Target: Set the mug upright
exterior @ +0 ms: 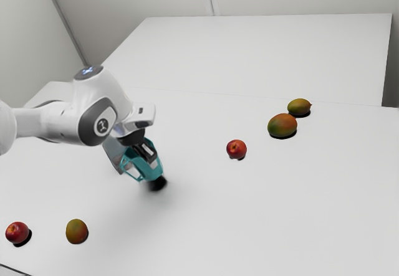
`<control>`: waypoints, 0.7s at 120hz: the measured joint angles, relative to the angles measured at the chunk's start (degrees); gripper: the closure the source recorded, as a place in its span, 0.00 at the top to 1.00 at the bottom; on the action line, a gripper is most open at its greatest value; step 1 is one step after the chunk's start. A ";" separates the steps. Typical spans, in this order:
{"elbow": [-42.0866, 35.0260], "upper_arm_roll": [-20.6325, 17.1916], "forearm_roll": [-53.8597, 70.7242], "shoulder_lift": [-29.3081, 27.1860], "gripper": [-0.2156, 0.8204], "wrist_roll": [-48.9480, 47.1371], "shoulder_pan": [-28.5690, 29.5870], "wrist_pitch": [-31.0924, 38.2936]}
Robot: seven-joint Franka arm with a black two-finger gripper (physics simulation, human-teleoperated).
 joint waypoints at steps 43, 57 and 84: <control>2.90 -0.02 2.25 5.29 0.04 -3.15 0.00 0.41; 3.41 -0.05 2.27 6.48 0.04 -3.72 0.00 0.64; 4.66 -0.30 2.38 7.91 0.04 -4.34 0.13 0.98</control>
